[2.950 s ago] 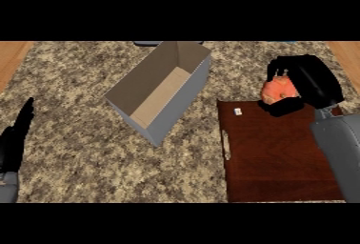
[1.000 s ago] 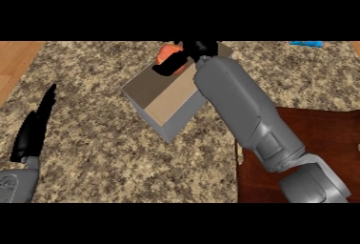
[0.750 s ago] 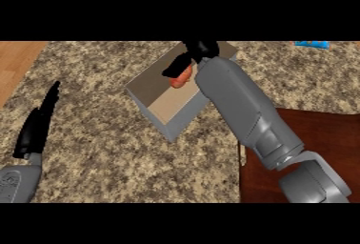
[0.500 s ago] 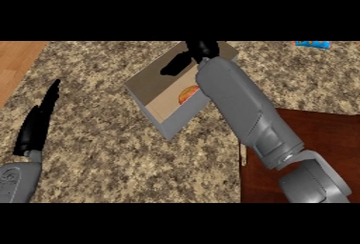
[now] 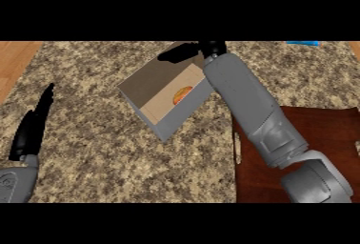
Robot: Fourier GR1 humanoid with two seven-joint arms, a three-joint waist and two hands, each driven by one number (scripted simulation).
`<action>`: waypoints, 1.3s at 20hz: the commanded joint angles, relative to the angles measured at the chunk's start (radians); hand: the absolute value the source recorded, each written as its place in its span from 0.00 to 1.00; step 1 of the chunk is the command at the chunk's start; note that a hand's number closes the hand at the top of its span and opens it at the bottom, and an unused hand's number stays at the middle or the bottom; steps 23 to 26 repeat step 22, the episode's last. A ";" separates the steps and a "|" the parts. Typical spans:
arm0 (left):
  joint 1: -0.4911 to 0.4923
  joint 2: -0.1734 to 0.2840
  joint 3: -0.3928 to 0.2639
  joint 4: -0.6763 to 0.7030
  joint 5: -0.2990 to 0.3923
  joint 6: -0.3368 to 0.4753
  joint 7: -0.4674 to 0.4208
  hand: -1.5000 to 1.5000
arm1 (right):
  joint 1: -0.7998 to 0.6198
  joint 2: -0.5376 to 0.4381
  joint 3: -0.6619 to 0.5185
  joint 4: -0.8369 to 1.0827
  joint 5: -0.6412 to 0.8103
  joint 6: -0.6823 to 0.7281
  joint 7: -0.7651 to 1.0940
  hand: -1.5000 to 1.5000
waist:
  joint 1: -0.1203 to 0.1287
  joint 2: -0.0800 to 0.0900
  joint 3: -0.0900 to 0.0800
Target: Pick the squash from the tray and place it in the cardboard box
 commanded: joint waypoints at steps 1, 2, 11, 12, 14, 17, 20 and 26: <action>0.014 -0.011 0.007 0.014 -0.004 0.014 -0.018 0.50 | 0.011 0.005 -0.076 0.010 -0.060 0.007 -0.106 0.00 | -0.023 -0.004 0.000; 0.009 0.024 0.033 0.012 0.017 -0.016 -0.014 0.50 | -0.019 -0.071 -0.099 0.022 -0.076 0.071 -0.079 0.00 | -0.023 -0.004 0.000; 0.096 0.037 0.072 -0.030 0.039 -0.034 -0.017 0.50 | 0.133 -0.269 -0.149 -0.022 -0.120 0.252 -0.135 0.00 | -0.065 -0.023 0.000; 0.075 0.008 0.029 -0.106 0.006 -0.010 0.060 0.50 | 0.157 -0.290 -0.162 0.005 -0.120 0.252 -0.191 0.00 | -0.053 -0.018 0.001; 0.081 0.017 0.061 -0.042 0.026 -0.017 -0.001 0.50 | 0.168 -0.357 -0.161 0.010 -0.114 0.318 -0.184 0.00 | -0.058 -0.017 0.000; 0.132 0.001 0.034 -0.134 0.019 -0.025 0.047 0.50 | 0.221 -0.456 -0.169 -0.009 -0.122 0.418 -0.209 0.00 | -0.060 -0.023 0.001; 0.084 0.010 0.062 -0.044 0.016 -0.016 -0.020 0.50 | 0.249 -0.502 -0.166 0.007 -0.116 0.519 -0.247 0.00 | -0.058 -0.016 0.000; 0.043 0.019 0.057 -0.074 0.016 -0.032 0.074 0.50 | 0.239 -0.529 -0.134 0.013 -0.077 0.541 -0.228 0.00 | -0.057 -0.016 0.001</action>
